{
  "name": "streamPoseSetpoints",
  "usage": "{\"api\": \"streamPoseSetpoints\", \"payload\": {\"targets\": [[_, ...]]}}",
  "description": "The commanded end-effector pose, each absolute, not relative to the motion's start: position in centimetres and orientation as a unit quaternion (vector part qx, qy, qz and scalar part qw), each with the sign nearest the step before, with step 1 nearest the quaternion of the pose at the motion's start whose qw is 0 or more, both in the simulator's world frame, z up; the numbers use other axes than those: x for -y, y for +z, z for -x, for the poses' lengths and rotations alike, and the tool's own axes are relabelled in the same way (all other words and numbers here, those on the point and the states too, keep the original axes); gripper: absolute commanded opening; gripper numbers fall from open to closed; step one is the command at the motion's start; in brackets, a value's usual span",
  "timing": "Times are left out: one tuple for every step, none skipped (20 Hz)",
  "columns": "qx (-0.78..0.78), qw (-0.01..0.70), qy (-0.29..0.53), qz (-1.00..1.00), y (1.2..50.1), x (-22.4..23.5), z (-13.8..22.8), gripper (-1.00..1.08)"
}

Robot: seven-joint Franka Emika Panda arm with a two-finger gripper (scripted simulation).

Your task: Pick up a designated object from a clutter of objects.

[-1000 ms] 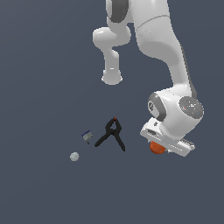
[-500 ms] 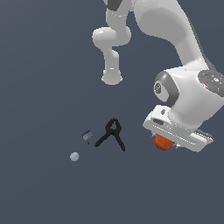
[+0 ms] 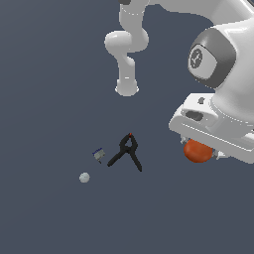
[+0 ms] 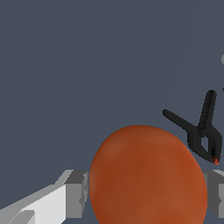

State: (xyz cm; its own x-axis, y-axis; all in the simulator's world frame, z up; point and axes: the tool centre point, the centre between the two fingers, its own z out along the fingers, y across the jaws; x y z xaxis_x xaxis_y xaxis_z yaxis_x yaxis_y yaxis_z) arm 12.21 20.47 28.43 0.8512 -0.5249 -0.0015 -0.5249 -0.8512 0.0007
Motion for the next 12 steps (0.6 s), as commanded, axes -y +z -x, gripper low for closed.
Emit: {"api": "streamPoseSetpoints", "payload": {"targets": [[0.273,0.000,0.000,-0.962,31.1,-20.2,-12.6,-1.00],[0.273,0.000,0.000,-0.962,31.9,-20.2,-12.8,-1.00],[0.273,0.000,0.000,-0.962,32.7,-20.1,-13.0,-1.00],[0.273,0.000,0.000,-0.962,33.5,-20.0,-13.1,-1.00],[0.273,0.000,0.000,-0.962,34.2,-20.0,-13.3,-1.00],[0.273,0.000,0.000,-0.962,34.8,-19.9,-13.4,-1.00],[0.273,0.000,0.000,-0.962,35.3,-19.9,-13.5,-1.00],[0.273,0.000,0.000,-0.962,35.9,-19.8,-13.6,-1.00],[0.273,0.000,0.000,-0.962,36.3,-19.8,-13.7,-1.00],[0.273,0.000,0.000,-0.962,36.7,-19.8,-13.8,-1.00],[0.273,0.000,0.000,-0.962,37.1,-19.7,-13.9,-1.00],[0.273,0.000,0.000,-0.962,37.4,-19.7,-14.0,-1.00]]}}
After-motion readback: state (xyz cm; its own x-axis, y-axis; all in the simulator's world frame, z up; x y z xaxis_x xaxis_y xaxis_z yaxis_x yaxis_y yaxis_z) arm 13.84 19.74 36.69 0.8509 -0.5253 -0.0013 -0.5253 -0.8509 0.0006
